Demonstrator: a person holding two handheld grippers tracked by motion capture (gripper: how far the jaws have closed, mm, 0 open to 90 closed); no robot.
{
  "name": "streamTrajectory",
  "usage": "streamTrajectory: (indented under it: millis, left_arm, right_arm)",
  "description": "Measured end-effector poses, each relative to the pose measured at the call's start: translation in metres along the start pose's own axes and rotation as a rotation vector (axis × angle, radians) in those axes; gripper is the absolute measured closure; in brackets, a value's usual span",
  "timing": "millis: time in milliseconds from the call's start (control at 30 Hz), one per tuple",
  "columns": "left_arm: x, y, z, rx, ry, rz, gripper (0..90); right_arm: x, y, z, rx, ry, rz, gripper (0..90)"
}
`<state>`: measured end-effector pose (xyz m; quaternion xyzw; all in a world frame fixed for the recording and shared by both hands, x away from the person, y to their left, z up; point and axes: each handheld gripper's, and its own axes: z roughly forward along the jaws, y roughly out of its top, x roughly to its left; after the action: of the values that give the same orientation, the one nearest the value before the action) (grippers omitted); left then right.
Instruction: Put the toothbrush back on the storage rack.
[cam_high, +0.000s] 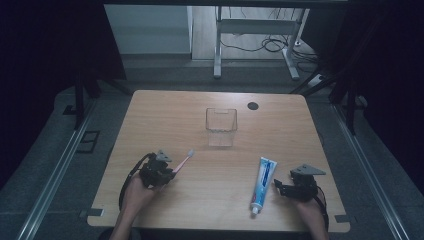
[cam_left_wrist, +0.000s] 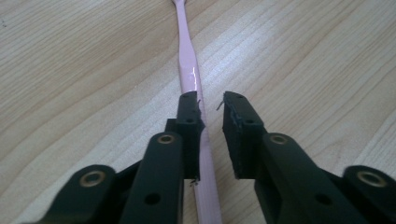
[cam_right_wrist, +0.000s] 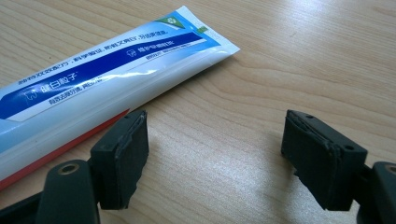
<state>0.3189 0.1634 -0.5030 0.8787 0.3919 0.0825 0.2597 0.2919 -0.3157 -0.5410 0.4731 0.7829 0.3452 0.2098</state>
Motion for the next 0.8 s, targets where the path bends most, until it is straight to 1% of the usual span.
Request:
streamTrajectory:
  millis: [33,100,367,400,433,467,500,600,633,667,700,800]
  left_arm:
    - [0.001,0.005,0.001,0.02,0.003,-0.008,73.6]
    - [0.002,0.007,0.002,0.03,0.004,-0.003,72.4]
    - [0.006,0.026,0.013,0.119,0.0,-0.006,68.8]
    - [0.007,0.031,0.015,0.143,0.001,-0.008,68.2]
    - [0.007,0.031,0.015,0.143,0.001,-0.008,68.0]
    - [0.008,0.035,0.018,0.163,0.005,-0.009,67.7]
    - [0.008,0.035,0.018,0.163,0.005,-0.009,67.6]
    - [0.009,0.044,0.023,0.217,0.004,-0.01,67.2]
    - [0.009,0.044,0.023,0.217,0.004,-0.01,67.2]
    - [0.01,0.049,0.026,0.247,0.005,-0.018,67.3]
    - [0.01,0.049,0.026,0.247,0.005,-0.018,67.3]
    - [0.011,0.054,0.03,0.284,0.005,-0.022,67.5]
  right_arm:
    - [0.0,0.0,0.0,0.0,0.0,0.0,23.6]
    - [0.0,0.0,0.0,0.0,0.0,0.0,23.6]
    - [0.0,0.0,0.0,0.001,0.0,0.002,23.6]
    - [0.0,0.0,0.0,0.001,0.0,0.002,23.6]
    - [0.0,0.0,0.0,0.001,0.0,0.002,23.6]
    - [0.0,0.0,0.0,0.001,0.0,0.002,23.6]
    - [0.0,0.0,0.0,0.001,0.0,0.003,23.6]
    - [0.0,0.0,0.0,0.001,0.0,0.002,23.6]
    - [0.0,0.0,0.0,0.001,0.0,0.002,23.6]
    - [0.0,0.0,0.0,0.001,0.0,0.003,23.6]
    - [0.0,0.0,0.0,0.001,0.0,0.003,23.6]
    - [0.0,0.0,0.0,0.001,0.0,0.002,23.6]
